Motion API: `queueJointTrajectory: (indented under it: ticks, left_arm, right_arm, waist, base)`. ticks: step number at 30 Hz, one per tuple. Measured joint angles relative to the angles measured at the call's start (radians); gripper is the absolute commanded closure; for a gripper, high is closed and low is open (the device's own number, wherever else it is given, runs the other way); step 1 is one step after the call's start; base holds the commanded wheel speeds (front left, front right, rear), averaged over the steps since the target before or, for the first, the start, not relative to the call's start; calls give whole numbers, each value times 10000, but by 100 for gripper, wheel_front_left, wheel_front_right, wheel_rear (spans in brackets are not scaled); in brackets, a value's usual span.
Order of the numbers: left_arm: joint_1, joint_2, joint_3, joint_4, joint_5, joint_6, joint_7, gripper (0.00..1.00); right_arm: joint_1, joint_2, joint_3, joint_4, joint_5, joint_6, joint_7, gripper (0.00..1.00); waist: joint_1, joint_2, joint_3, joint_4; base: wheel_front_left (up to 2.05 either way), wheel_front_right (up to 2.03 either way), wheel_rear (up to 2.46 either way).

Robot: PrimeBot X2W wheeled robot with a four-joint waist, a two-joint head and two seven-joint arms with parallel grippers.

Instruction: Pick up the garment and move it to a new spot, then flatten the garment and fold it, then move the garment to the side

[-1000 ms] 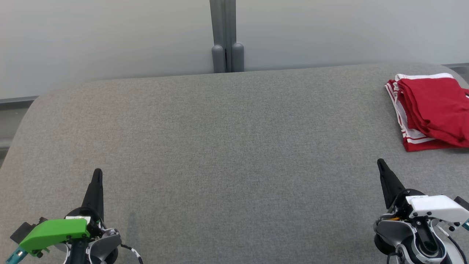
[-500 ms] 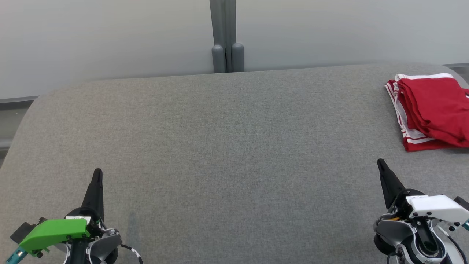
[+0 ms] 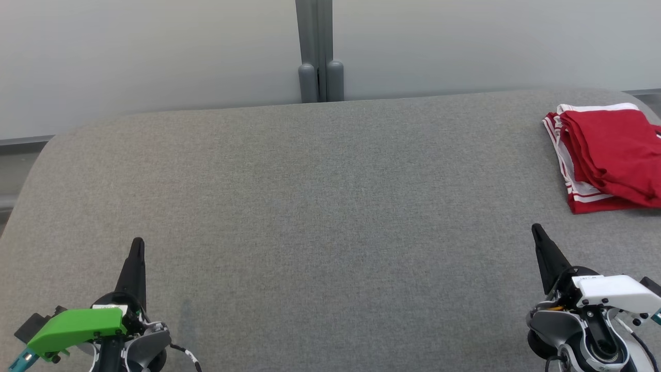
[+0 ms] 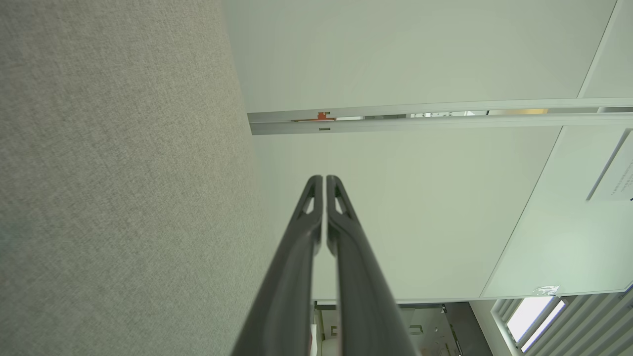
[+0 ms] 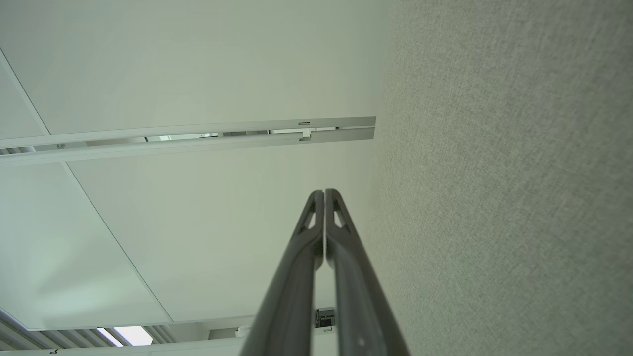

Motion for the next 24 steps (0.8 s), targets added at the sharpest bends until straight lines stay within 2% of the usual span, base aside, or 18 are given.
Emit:
queueJointTrajectory:
  ticks: [24]
  left_arm:
    - [-1, 0, 0, -2, 0, 0, 0, 100]
  right_arm:
    - [-1, 4, -2, 0, -8, 0, 2, 100]
  waist:
    - [0, 0, 0, 0]
  base:
    - [0, 0, 0]
